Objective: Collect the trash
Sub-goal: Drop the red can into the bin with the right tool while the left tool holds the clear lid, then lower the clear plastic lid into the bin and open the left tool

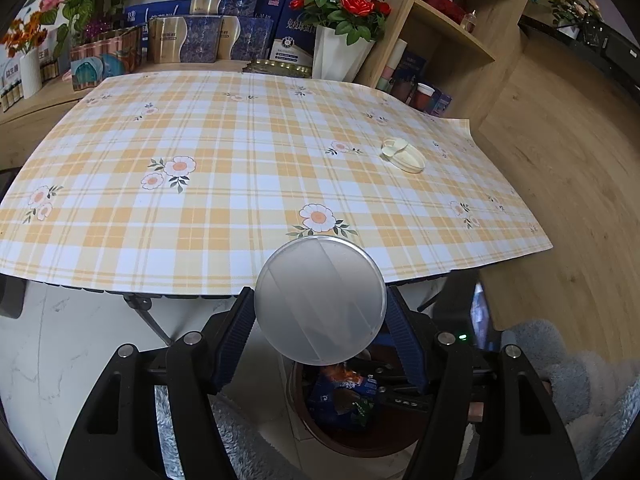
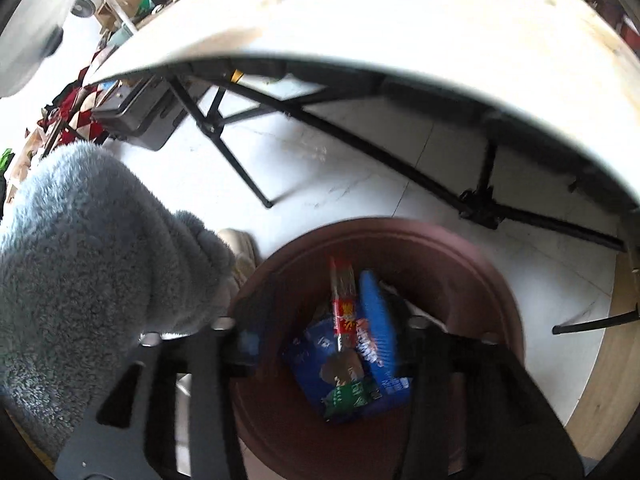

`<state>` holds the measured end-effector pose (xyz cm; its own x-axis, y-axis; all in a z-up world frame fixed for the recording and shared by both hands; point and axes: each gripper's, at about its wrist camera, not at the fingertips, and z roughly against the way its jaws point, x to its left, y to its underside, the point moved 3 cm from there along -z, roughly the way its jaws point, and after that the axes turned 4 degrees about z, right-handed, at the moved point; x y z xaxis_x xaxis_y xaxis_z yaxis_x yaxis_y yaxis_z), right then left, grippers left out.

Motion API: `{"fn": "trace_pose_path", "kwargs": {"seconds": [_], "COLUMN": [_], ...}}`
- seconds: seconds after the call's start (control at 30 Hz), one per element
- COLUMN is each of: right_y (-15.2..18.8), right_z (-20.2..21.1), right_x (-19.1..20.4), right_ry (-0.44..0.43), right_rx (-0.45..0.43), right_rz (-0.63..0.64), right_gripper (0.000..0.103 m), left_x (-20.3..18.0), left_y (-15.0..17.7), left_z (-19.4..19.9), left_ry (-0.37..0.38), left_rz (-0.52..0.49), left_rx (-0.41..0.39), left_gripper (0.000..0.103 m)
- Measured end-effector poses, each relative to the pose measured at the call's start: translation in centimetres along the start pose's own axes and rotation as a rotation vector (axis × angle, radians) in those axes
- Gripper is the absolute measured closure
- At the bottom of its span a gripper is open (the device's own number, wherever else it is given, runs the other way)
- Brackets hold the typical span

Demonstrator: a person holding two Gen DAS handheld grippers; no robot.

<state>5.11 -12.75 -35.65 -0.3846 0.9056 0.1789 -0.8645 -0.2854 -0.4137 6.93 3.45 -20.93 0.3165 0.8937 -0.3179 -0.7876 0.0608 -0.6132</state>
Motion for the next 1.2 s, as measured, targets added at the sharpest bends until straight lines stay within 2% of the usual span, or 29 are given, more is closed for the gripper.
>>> {"fn": "trace_pose_path", "kwargs": {"seconds": [0.03, 0.1, 0.17, 0.27, 0.33, 0.5, 0.67, 0.77, 0.97, 1.2], "right_y": [-0.2, -0.4, -0.6, -0.7, -0.5, 0.9, 3.5, 5.4, 6.4, 6.3], "right_z": [0.6, 2.3, 4.6, 8.2, 10.5, 15.9, 18.3, 19.0, 18.7, 18.1], "right_x": [0.0, -0.1, -0.3, -1.0, -1.7, -4.9, -7.5, -8.7, -10.5, -10.6], "right_ry": [0.002, 0.018, 0.049, 0.091, 0.122, 0.217, 0.371, 0.398, 0.459, 0.463], "right_rx": [-0.02, -0.074, -0.142, -0.236, -0.296, -0.43, -0.477, -0.512, -0.502, -0.482], "right_rz": [0.002, 0.011, 0.021, 0.018, 0.003, -0.05, -0.053, -0.107, -0.207, -0.211], "right_gripper": [0.051, 0.04, 0.022, 0.01, 0.007, 0.006, 0.006, 0.006, 0.006, 0.006], "left_x": [0.0, 0.0, 0.0, -0.4, -0.9, -2.6, -5.6, -7.8, -10.3, -11.6], "left_y": [0.0, -0.1, -0.1, 0.0, 0.1, 0.7, 1.9, 2.6, 5.1, 8.0], "left_z": [0.0, 0.1, 0.2, 0.4, 0.5, 0.2, -1.3, -2.5, -6.3, -9.6], "left_ry": [0.0, -0.001, -0.001, 0.001, 0.013, 0.057, 0.119, 0.151, 0.174, 0.142], "left_rz": [0.002, 0.006, 0.004, -0.007, -0.017, -0.068, -0.169, -0.246, -0.342, -0.444], "left_rx": [-0.003, -0.008, -0.01, -0.016, -0.021, -0.019, -0.004, 0.003, 0.066, 0.176], "left_gripper": [0.039, 0.039, 0.039, 0.039, 0.039, 0.039, 0.039, 0.039, 0.039, 0.039]}}
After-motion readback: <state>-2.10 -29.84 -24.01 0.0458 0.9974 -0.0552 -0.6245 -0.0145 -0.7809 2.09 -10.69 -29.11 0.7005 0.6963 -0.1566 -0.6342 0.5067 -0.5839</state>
